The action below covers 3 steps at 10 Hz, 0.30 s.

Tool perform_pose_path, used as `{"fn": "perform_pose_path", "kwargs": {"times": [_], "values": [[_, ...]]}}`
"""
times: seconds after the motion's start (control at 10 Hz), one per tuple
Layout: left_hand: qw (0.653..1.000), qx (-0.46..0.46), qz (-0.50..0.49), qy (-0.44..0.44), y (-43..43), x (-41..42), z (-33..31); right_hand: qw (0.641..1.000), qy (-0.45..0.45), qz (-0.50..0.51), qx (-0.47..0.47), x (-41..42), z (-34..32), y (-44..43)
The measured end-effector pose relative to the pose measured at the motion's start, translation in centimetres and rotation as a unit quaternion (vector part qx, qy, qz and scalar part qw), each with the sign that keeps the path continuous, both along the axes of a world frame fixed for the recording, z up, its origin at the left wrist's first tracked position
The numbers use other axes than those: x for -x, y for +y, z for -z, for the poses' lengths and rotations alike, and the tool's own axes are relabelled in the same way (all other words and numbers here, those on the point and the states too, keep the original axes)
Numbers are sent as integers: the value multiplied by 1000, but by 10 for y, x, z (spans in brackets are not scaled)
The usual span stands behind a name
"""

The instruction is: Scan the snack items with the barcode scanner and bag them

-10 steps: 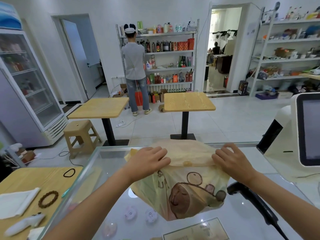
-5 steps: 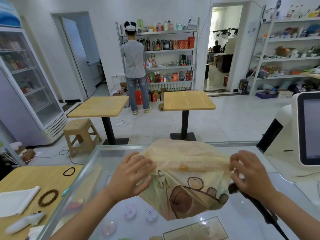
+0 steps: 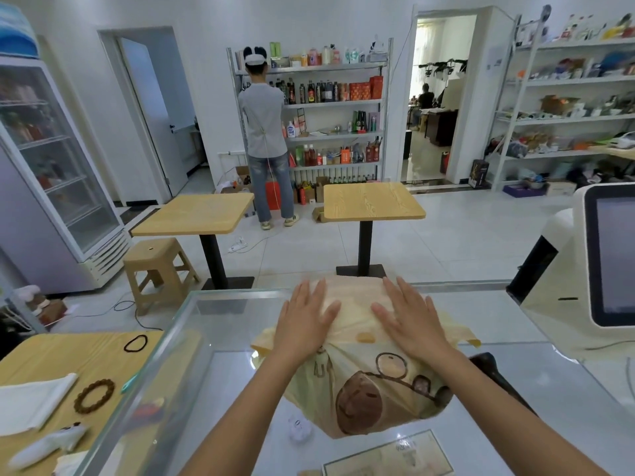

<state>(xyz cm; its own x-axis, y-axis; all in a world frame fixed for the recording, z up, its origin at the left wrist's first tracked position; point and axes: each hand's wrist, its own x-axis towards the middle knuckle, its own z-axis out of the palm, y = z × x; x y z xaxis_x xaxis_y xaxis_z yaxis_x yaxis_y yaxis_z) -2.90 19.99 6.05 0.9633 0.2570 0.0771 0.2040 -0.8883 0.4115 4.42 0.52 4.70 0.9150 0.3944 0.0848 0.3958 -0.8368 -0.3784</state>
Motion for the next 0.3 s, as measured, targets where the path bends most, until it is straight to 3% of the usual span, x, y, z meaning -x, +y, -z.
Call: {"fn": "perform_pose_path", "kwargs": {"times": [0.2,0.3], "values": [[995,84,27,38,3,1,5,999,32,-20,-16,0,1,2],[999,21,28,-22,9,-1,-12,997,51,-8,-57,1,-26,-5]]}}
